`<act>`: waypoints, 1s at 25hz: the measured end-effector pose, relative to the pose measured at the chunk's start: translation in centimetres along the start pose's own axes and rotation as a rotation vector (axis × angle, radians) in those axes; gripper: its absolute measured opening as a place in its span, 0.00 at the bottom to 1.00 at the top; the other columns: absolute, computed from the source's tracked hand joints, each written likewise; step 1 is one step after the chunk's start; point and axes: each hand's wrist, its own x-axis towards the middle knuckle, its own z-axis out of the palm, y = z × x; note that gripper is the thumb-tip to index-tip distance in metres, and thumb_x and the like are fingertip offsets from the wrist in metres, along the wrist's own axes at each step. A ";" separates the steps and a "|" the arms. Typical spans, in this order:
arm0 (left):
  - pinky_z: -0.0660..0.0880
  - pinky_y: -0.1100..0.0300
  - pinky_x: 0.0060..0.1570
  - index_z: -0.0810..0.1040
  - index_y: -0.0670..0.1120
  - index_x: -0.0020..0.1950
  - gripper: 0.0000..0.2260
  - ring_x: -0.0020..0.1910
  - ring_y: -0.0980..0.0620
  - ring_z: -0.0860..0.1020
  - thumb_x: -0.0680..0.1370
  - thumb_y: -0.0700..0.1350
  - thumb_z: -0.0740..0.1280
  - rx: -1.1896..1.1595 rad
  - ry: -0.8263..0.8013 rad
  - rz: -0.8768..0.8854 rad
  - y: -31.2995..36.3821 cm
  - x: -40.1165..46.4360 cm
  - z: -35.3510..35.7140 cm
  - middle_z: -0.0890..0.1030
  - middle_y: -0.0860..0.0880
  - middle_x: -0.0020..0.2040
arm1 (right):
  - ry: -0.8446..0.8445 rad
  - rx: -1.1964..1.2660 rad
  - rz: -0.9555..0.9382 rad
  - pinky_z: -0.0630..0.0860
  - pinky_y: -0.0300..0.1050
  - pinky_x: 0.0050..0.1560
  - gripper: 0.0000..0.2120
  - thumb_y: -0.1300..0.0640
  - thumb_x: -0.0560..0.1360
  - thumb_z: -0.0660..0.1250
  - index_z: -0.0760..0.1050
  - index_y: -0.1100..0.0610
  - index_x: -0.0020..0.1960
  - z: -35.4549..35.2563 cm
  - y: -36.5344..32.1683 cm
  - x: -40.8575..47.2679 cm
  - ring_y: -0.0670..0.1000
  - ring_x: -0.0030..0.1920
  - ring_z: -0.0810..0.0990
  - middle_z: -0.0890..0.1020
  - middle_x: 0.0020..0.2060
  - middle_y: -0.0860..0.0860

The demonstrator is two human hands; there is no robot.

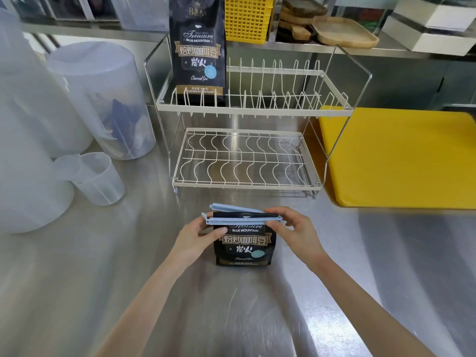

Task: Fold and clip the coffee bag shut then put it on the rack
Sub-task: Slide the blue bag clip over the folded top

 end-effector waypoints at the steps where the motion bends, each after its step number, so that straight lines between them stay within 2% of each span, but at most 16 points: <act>1: 0.69 0.57 0.59 0.74 0.56 0.53 0.13 0.57 0.51 0.76 0.71 0.45 0.69 0.005 -0.006 -0.001 0.0 0.0 0.0 0.80 0.53 0.53 | -0.011 -0.030 -0.003 0.67 0.24 0.44 0.13 0.62 0.72 0.66 0.75 0.42 0.42 -0.2 -0.1 0.1 0.28 0.43 0.73 0.78 0.41 0.36; 3: 0.69 0.56 0.60 0.74 0.55 0.56 0.15 0.57 0.50 0.77 0.71 0.45 0.69 0.009 -0.003 -0.002 0.1 0.0 0.0 0.80 0.53 0.53 | -0.033 -0.069 -0.015 0.67 0.23 0.43 0.11 0.62 0.72 0.66 0.75 0.45 0.45 -0.4 -0.2 0.2 0.25 0.43 0.72 0.77 0.41 0.36; 6: 0.68 0.57 0.60 0.71 0.60 0.56 0.18 0.57 0.52 0.76 0.71 0.44 0.70 -0.016 -0.017 0.004 0.4 -0.2 -0.1 0.80 0.56 0.52 | -0.044 -0.108 -0.038 0.68 0.19 0.40 0.10 0.63 0.72 0.66 0.76 0.48 0.47 -0.5 -0.2 0.2 0.24 0.43 0.72 0.77 0.42 0.37; 9: 0.67 0.56 0.64 0.64 0.61 0.65 0.27 0.55 0.54 0.77 0.70 0.46 0.70 -0.079 -0.057 -0.002 0.7 -0.2 -1.0 0.80 0.50 0.55 | -0.047 -0.109 -0.040 0.68 0.19 0.39 0.09 0.63 0.72 0.65 0.76 0.50 0.48 -0.5 -0.3 0.2 0.25 0.43 0.73 0.77 0.42 0.38; 11: 0.69 0.51 0.65 0.70 0.64 0.59 0.23 0.52 0.55 0.79 0.67 0.51 0.72 -0.061 -0.063 0.029 0.9 0.1 -1.6 0.82 0.47 0.54 | -0.058 -0.119 -0.046 0.68 0.19 0.38 0.09 0.62 0.73 0.65 0.75 0.49 0.48 -0.5 -0.3 0.1 0.25 0.44 0.73 0.76 0.42 0.38; 13: 0.70 0.49 0.64 0.76 0.66 0.49 0.17 0.50 0.56 0.79 0.62 0.56 0.71 -0.029 -0.069 0.048 0.8 0.3 -1.8 0.84 0.53 0.48 | -0.070 -0.162 -0.044 0.67 0.18 0.38 0.10 0.61 0.73 0.65 0.74 0.45 0.47 -0.6 -0.4 0.2 0.28 0.44 0.73 0.76 0.43 0.38; 16: 0.70 0.52 0.63 0.77 0.64 0.45 0.11 0.47 0.57 0.80 0.66 0.51 0.72 0.000 -0.057 0.061 0.3 0.6 -1.8 0.85 0.60 0.40 | -0.153 -0.294 -0.043 0.65 0.16 0.42 0.10 0.57 0.73 0.65 0.74 0.46 0.53 -1.4 -0.9 0.5 0.30 0.47 0.72 0.77 0.48 0.41; 18: 0.71 0.62 0.58 0.76 0.62 0.45 0.11 0.44 0.62 0.79 0.70 0.46 0.70 0.022 -0.043 0.074 0.1 0.6 -1.9 0.84 0.62 0.37 | -0.187 -0.388 -0.115 0.65 0.17 0.47 0.14 0.53 0.73 0.65 0.73 0.48 0.58 -1.9 -2.0 1.0 0.28 0.49 0.71 0.78 0.54 0.45; 20: 0.69 0.73 0.49 0.75 0.61 0.45 0.11 0.40 0.68 0.78 0.71 0.45 0.69 0.049 -0.029 0.093 0.2 0.7 -1.9 0.83 0.65 0.34 | -0.220 -0.493 -0.198 0.65 0.25 0.55 0.19 0.50 0.72 0.65 0.70 0.49 0.62 -1.5 -3.6 1.5 0.35 0.55 0.72 0.76 0.60 0.47; 21: 0.68 0.77 0.45 0.75 0.61 0.45 0.11 0.39 0.69 0.78 0.71 0.45 0.69 0.064 -0.029 0.108 0.2 0.9 -1.9 0.83 0.66 0.33 | -0.258 -0.571 -0.238 0.65 0.33 0.61 0.22 0.48 0.72 0.65 0.68 0.49 0.64 -0.8 -4.3 1.8 0.40 0.60 0.71 0.75 0.63 0.47; 23: 0.67 0.81 0.41 0.74 0.60 0.45 0.10 0.37 0.71 0.77 0.71 0.44 0.68 0.095 -0.030 0.140 0.2 1.1 -2.0 0.82 0.67 0.32 | -0.364 -0.754 -0.301 0.63 0.46 0.67 0.27 0.46 0.71 0.65 0.63 0.51 0.68 1.3 -5.3 2.5 0.49 0.66 0.68 0.72 0.66 0.50; 25: 0.67 0.82 0.41 0.74 0.57 0.45 0.10 0.36 0.71 0.77 0.71 0.42 0.68 0.106 -0.026 0.159 0.1 1.2 -1.9 0.82 0.68 0.31 | -0.457 -0.868 -0.295 0.63 0.51 0.67 0.29 0.46 0.71 0.65 0.61 0.53 0.69 3.3 -5.3 3.2 0.53 0.66 0.69 0.72 0.65 0.52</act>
